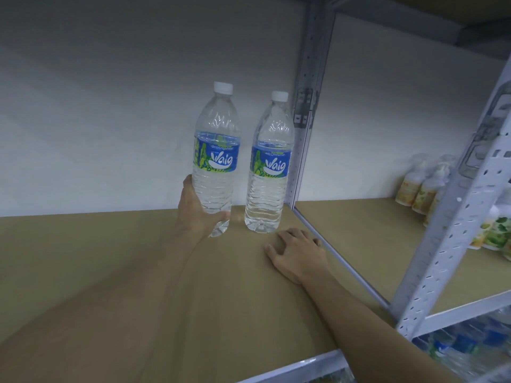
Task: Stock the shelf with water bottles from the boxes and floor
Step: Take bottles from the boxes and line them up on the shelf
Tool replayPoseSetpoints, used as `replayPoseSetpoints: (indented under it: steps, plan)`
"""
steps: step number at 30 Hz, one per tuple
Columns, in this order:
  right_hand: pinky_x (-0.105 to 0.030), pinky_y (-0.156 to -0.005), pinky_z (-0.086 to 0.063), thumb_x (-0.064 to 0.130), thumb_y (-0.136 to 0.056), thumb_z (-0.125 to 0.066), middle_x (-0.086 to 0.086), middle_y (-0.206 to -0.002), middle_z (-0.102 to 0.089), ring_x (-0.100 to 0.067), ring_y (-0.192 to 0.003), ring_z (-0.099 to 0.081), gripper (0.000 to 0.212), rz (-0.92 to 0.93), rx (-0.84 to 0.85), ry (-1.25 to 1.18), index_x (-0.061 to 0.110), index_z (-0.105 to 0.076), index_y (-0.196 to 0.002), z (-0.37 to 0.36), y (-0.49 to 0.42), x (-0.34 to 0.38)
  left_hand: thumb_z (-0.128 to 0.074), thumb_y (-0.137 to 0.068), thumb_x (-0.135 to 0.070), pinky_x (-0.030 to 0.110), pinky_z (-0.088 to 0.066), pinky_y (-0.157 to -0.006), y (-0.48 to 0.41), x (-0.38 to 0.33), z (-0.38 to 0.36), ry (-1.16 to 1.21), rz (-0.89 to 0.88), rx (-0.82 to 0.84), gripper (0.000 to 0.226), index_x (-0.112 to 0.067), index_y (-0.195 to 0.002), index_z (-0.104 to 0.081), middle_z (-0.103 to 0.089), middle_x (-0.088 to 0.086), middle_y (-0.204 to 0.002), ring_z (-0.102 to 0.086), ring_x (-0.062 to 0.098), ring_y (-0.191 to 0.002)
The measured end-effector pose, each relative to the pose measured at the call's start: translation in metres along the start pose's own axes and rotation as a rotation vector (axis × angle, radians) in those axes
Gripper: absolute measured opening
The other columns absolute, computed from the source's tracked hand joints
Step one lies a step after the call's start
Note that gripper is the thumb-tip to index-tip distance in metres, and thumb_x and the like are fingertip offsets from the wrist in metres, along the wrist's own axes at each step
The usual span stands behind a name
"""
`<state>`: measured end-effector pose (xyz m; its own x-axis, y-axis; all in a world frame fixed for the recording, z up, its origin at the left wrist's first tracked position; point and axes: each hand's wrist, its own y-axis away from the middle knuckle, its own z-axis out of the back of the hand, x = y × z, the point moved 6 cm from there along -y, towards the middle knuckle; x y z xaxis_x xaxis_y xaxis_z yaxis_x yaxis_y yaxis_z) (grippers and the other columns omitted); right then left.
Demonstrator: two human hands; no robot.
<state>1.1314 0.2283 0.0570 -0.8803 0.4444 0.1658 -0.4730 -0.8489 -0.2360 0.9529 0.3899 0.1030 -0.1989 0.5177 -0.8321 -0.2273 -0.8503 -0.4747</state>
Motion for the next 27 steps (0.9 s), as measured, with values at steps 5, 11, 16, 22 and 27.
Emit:
replayPoseSetpoints:
  steps: [5,11,16,22,27]
  plan:
    - [-0.044,-0.115,-0.023,0.064,-0.093,-0.035,0.006,-0.146,-0.044,-0.018,-0.139,-0.035,0.064,-0.003,-0.002,-0.005,0.024,-0.050,-0.140,0.000,0.001,0.000,-0.091,-0.054,-0.016,0.031,-0.045,-0.090,-0.001,0.008,-0.001,0.033,0.031,0.024,0.105,-0.020,-0.138,-0.027,-0.049,0.001,-0.127,-0.050,0.015,-0.111]
    - [-0.045,-0.115,-0.023,0.065,-0.093,-0.034,0.006,-0.147,-0.044,-0.018,-0.139,-0.035,0.065,-0.003,0.004,-0.004,0.024,-0.049,-0.140,0.001,0.001,0.000,-0.089,-0.056,-0.016,0.035,-0.045,-0.093,0.001,0.009,-0.003,0.002,0.054,0.073,0.105,-0.023,-0.137,-0.024,-0.045,0.003,-0.130,-0.049,0.019,-0.117]
    - [-0.045,-0.114,-0.023,0.066,-0.092,-0.034,0.005,-0.147,-0.044,-0.018,-0.139,-0.035,0.066,-0.006,0.016,-0.005,0.024,-0.049,-0.141,0.001,0.001,0.001,-0.088,-0.053,-0.026,0.043,-0.047,-0.096,0.008,0.010,-0.001,-0.004,0.126,0.102,0.109,-0.020,-0.140,-0.022,-0.045,0.009,-0.133,-0.049,0.029,-0.123]
    - [-0.044,-0.116,-0.024,0.064,-0.093,-0.035,0.006,-0.149,-0.043,-0.018,-0.140,-0.035,0.064,-0.017,0.029,-0.010,0.023,-0.050,-0.140,0.003,0.003,0.002,-0.085,-0.055,-0.031,0.034,-0.046,-0.090,0.031,0.003,0.012,-0.091,0.163,0.179,0.103,-0.018,-0.138,-0.025,-0.049,0.002,-0.129,-0.052,0.022,-0.116]
    - [-0.042,-0.110,-0.033,0.055,-0.096,-0.036,0.001,-0.140,-0.051,-0.022,-0.130,-0.046,0.055,-0.019,-0.025,0.032,0.019,-0.055,-0.133,0.017,0.009,0.008,-0.074,-0.079,-0.035,0.028,-0.033,-0.099,0.059,-0.009,0.035,-0.308,0.196,0.260,0.090,-0.019,-0.148,-0.020,-0.030,0.000,-0.149,-0.035,0.021,-0.136]
